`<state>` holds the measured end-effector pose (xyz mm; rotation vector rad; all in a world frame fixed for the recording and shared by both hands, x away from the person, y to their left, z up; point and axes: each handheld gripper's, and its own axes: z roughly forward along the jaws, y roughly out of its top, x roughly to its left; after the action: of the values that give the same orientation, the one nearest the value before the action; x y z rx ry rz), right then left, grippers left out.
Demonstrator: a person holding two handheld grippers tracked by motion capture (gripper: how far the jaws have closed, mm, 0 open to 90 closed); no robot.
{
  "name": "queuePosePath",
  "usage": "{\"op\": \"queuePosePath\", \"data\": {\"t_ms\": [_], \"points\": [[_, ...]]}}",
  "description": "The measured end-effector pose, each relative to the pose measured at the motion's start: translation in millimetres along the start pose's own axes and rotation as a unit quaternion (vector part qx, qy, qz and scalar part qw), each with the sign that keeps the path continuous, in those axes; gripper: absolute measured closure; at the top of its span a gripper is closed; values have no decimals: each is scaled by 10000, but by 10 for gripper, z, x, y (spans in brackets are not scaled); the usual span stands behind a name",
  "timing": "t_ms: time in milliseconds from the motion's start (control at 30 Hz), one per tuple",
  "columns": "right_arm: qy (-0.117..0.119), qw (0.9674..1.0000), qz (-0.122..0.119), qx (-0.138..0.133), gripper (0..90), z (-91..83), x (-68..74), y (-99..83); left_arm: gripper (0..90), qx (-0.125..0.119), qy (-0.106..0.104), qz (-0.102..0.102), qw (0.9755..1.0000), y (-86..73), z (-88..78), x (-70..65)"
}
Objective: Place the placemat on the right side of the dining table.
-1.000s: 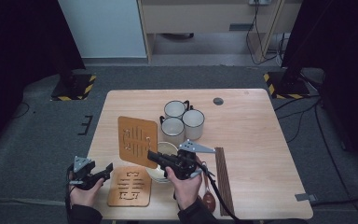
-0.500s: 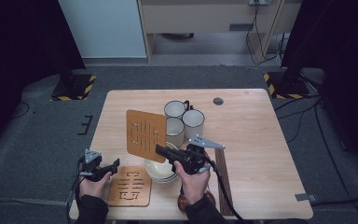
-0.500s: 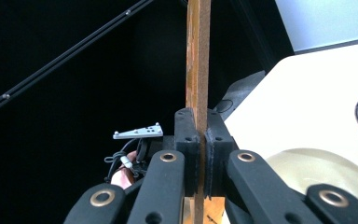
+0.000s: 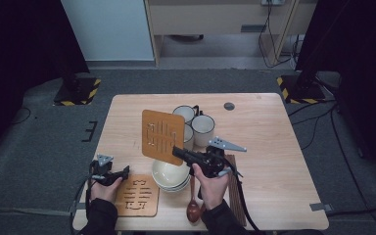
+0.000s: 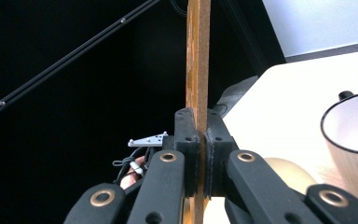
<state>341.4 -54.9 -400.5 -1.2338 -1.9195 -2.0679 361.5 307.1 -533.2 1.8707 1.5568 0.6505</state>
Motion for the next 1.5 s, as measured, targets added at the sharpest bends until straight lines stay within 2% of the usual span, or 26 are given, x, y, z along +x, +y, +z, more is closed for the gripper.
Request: {"op": "queuePosePath", "data": {"t_ms": [233, 733, 900, 1500], "points": [[-116, 9999, -19, -59, 870, -115, -106, 98, 146, 2, 38, 78, 10000, 7, 39, -8], [-375, 9989, 109, -273, 870, -404, -357, 309, 61, 98, 178, 3, 9998, 16, 60, 3], [-498, 9982, 74, -320, 870, -476, -434, 358, 33, 113, 187, -53, 9997, 18, 68, 7], [-795, 9956, 139, -479, 870, -792, -664, 562, 23, 138, 197, -50, 9997, 19, 69, 11]]}}
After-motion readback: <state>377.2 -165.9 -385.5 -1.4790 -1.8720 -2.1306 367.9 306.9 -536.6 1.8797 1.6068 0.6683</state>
